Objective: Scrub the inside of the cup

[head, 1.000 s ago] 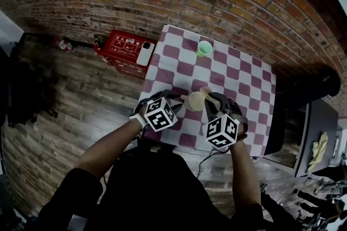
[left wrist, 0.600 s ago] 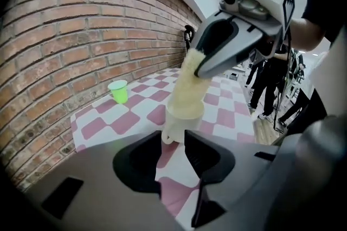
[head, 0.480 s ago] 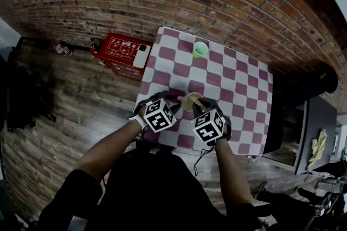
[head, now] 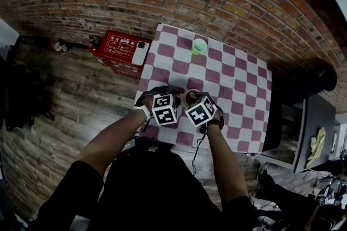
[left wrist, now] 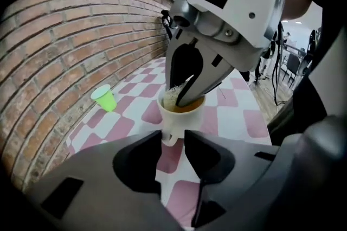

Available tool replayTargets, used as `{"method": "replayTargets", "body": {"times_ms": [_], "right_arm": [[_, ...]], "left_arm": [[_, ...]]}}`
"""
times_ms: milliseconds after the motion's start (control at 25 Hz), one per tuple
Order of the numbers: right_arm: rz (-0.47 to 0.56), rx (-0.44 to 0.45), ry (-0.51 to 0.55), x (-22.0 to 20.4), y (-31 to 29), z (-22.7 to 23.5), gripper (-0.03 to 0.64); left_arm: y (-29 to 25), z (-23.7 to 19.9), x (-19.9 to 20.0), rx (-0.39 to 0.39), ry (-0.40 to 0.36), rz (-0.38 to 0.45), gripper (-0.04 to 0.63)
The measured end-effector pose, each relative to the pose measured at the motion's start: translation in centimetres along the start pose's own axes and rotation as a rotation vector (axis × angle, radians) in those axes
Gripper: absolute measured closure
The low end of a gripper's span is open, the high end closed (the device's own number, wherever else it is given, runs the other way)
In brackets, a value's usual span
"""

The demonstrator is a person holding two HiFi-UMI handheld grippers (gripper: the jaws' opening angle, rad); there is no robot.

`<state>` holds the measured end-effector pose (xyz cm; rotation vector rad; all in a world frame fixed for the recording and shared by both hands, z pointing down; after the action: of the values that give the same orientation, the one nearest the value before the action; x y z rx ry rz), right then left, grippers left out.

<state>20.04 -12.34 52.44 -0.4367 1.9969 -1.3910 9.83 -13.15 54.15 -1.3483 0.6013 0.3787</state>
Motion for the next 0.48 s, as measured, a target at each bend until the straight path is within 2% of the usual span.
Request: {"method": "replayTargets", "body": {"times_ms": [120,200,360,480], "right_arm": [[0.033,-0.055,0.04,0.1,2.1,0.1,0.54],[0.089,-0.09,0.017,0.3,4.5,0.7,0.54],[0.24,-0.06,-0.21,-1.0,9.2,3.2,0.54],[0.314,0.015,-0.352,-1.7,11.2,5.1,0.54]], "left_arm": [[-0.2,0.0,0.2,-0.01,0.005,-0.008,0.456],[0.0,-0.3,0.1,-0.012,0.032,0.002,0.456],[0.0,-0.7,0.0,-0.019,0.066,0.028,0.462],[0.0,-0.9,-0.1,-0.021,0.078,0.042,0.463]]}}
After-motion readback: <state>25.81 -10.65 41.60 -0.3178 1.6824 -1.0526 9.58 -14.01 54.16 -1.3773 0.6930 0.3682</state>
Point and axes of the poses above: the fingertips, and each gripper's own axes: y backward along the fingers, z to its right, x out of its top, the point moved 9 cm from there along y, backward along the fingers, and after that the axes turned 4 degrees about y, right-handed, at the moved point
